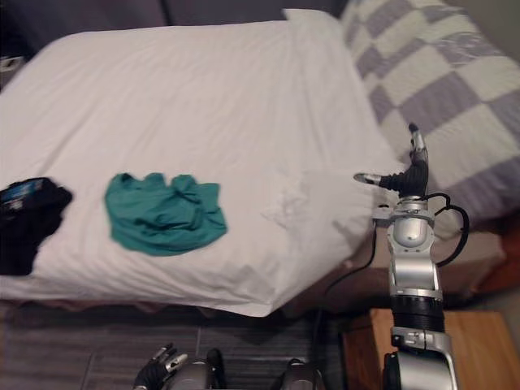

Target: Tidy the bed and pick cloth on bed and put in laundry

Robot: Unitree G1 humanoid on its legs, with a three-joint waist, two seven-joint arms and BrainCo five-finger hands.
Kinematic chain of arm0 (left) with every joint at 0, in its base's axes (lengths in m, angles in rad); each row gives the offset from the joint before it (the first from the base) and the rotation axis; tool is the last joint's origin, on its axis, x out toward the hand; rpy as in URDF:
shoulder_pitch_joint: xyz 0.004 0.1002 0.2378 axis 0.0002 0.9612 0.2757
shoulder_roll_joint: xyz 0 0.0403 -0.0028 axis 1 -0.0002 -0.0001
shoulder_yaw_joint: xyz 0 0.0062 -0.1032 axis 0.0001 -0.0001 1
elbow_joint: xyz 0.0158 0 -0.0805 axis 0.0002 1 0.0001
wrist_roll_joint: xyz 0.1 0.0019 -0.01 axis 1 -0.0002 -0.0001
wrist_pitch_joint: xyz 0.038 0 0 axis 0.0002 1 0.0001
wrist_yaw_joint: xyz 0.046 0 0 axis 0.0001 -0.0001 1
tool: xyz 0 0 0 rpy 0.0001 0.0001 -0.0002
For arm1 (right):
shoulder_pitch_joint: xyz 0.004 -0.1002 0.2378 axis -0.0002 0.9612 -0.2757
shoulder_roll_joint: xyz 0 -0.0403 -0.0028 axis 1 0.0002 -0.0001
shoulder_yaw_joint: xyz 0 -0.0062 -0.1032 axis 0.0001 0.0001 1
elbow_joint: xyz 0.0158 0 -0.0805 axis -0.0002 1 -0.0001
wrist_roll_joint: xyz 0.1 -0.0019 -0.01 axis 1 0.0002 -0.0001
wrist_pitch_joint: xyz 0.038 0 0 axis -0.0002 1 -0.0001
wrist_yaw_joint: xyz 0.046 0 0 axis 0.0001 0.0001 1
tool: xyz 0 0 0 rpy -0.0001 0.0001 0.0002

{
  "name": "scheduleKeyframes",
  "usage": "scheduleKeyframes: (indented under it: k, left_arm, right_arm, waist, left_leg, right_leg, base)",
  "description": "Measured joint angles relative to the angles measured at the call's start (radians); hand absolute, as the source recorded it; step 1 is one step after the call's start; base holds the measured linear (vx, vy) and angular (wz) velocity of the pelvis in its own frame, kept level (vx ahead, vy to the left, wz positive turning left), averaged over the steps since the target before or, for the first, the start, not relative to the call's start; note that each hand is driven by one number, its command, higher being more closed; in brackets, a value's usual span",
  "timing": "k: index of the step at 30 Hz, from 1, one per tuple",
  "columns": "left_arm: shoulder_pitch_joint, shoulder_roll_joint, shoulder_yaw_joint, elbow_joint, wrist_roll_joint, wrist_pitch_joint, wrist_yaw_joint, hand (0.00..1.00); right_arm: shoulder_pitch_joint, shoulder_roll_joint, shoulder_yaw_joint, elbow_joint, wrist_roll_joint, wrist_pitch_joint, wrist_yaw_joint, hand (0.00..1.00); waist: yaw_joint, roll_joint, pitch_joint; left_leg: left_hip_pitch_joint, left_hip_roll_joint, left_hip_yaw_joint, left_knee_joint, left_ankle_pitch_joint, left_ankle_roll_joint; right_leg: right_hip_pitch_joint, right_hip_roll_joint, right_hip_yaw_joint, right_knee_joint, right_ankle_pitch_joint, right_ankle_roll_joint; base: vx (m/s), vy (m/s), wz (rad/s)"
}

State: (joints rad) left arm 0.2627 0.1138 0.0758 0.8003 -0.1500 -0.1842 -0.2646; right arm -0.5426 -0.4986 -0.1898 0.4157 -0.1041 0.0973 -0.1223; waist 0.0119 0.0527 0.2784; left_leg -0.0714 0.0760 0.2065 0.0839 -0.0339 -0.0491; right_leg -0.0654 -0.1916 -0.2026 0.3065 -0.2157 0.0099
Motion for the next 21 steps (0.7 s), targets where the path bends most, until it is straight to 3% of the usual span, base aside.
scheduleKeyframes:
  k: [1,5,6,11,16,19,21]
  left_arm:
    - [-0.027,0.008,-0.016,-0.002,-0.004,0.001,0.003,0.00]
    - [-0.121,0.026,-0.066,-0.026,-0.016,0.004,0.004,0.00]
    - [-0.145,0.027,-0.079,-0.036,-0.030,0.004,0.004,0.00]
    - [-0.216,0.033,-0.186,-0.052,-0.051,0.008,0.021,0.00]
    - [-0.234,0.046,-0.255,-0.067,-0.076,0.017,0.024,0.00]
    - [-0.239,0.068,-0.265,-0.092,-0.090,0.024,0.023,0.00]
    - [-0.239,0.078,-0.262,-0.104,-0.090,0.026,0.023,0.00]
  right_arm:
    - [-0.086,-0.025,0.022,0.066,-0.006,0.012,0.005,0.00]
    - [-0.342,-0.118,0.069,0.197,-0.005,0.029,0.008,0.00]
    - [-0.404,-0.154,0.096,0.228,-0.004,0.033,0.009,1.00]
    - [-0.522,-0.225,0.207,0.327,-0.003,0.079,0.013,1.00]
    - [-0.592,-0.288,0.280,0.371,-0.002,0.099,0.045,1.00]
    - [-0.593,-0.308,0.287,0.372,0.091,0.069,0.081,1.00]
    - [-0.556,-0.305,0.269,0.348,0.175,0.018,0.090,1.00]
  waist:
    - [-0.001,0.011,0.034]
    - [0.002,0.055,0.135]
    - [0.004,0.071,0.156]
    - [0.032,0.123,0.190]
    - [0.032,0.140,0.195]
    - [0.026,0.140,0.195]
    - [0.022,0.140,0.195]
  left_leg:
    - [-0.015,-0.012,0.000,-0.044,0.034,0.001]
    - [-0.087,-0.024,-0.010,-0.154,0.147,0.008]
    - [-0.111,-0.025,-0.016,-0.187,0.176,0.010]
    - [-0.196,-0.030,-0.028,-0.188,0.212,0.020]
    - [-0.222,-0.032,-0.033,-0.188,0.216,0.014]
    - [-0.220,-0.031,-0.037,-0.188,0.222,0.005]
    - [-0.205,-0.026,-0.033,-0.188,0.223,0.003]
  right_leg:
    - [-0.030,-0.006,-0.002,-0.017,0.019,0.017]
    - [-0.126,-0.002,-0.017,-0.063,0.084,0.021]
    - [-0.156,0.001,-0.027,-0.071,0.099,0.018]
    - [-0.237,-0.004,-0.044,-0.070,0.120,0.005]
    - [-0.255,-0.006,-0.052,-0.083,0.129,0.001]
    - [-0.247,-0.004,-0.058,-0.093,0.133,-0.001]
    - [-0.226,0.003,-0.057,-0.110,0.141,-0.003]
  base:
    - [-0.10,0.127,0.18]
    - [-0.10,0.096,0.17]
    - [-0.07,0.057,0.24]
    - [0.01,0.006,0.09]
    - [0.06,-0.011,0.03]
    - [0.02,-0.013,0.02]
    - [0.02,-0.028,-0.06]
